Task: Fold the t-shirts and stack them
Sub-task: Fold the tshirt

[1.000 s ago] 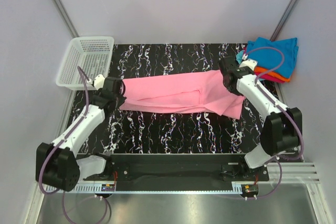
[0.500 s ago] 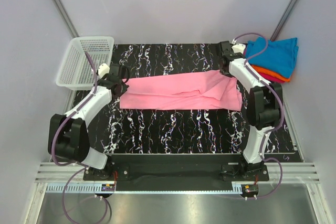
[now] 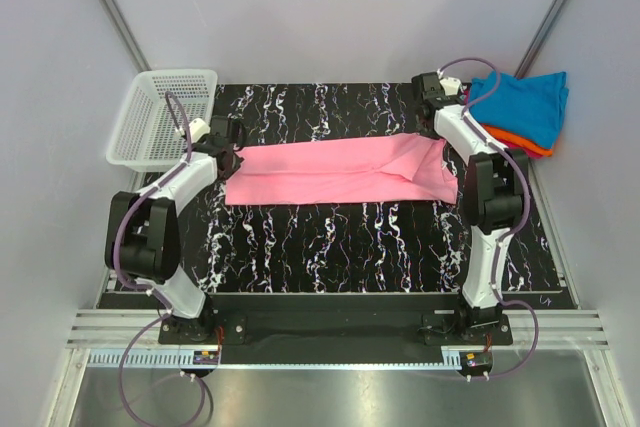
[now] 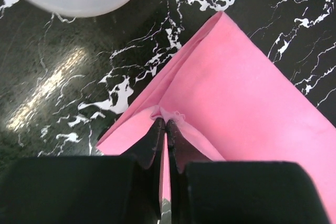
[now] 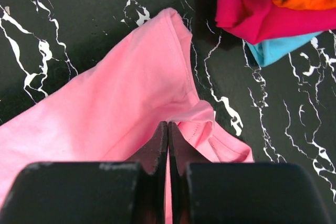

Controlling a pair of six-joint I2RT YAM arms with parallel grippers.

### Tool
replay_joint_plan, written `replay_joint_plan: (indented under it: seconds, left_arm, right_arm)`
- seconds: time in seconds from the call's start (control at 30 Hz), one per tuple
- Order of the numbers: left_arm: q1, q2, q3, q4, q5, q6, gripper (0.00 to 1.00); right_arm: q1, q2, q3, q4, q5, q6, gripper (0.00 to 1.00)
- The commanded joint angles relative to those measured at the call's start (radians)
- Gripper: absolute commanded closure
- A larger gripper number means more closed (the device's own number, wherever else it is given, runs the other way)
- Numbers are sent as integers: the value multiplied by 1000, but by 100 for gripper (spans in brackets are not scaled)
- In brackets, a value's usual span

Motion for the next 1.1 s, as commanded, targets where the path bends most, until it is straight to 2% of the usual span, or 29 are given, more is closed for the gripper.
replay_joint_plan:
  seconds: [0.0, 0.03, 0.07, 0.1, 0.17, 0.2, 0.4, 0.57, 0.7, 0.8, 0.93, 1.07]
  left_arm:
    - [9, 37, 37, 117, -42, 35, 90]
    - [9, 40, 26, 145, -43, 41, 86]
    - [9, 41, -1, 198, -46, 42, 83]
    - [10, 38, -20, 232, -55, 58, 82]
    - [10, 31, -69, 315, -72, 61, 76]
    - [10, 23, -84, 337, -78, 67, 73]
    - [6, -55, -206, 498, -100, 110, 71]
    - [-22, -69, -190, 466, -11, 128, 71]
    - [-60, -86, -184, 424, 55, 153, 71]
    - [-77, -91, -175, 383, 110, 164, 71]
    - [-80, -97, -173, 338, 169, 167, 71]
    - [-82, -136, -210, 331, 196, 168, 71]
  right_arm:
    - [-9, 37, 83, 45, -51, -68, 94]
    - [-15, 54, 90, 54, -70, -88, 90]
    - [-21, 61, 99, 64, -84, -98, 77]
    - [-28, 67, 110, 73, -93, -101, 69]
    - [-49, 71, 116, 105, -131, -104, 65]
    - [-55, 69, 114, 116, -143, -104, 56]
    - [-89, 28, 111, 143, -148, -113, 55]
    - [-89, -70, 21, 142, -202, -112, 54]
    - [-89, -164, -147, 139, -259, -92, 54]
    - [-89, -219, -246, 139, -349, -66, 54]
    - [-89, -253, -333, 140, -562, -7, 55]
    - [-87, -261, -441, 217, -694, 46, 55]
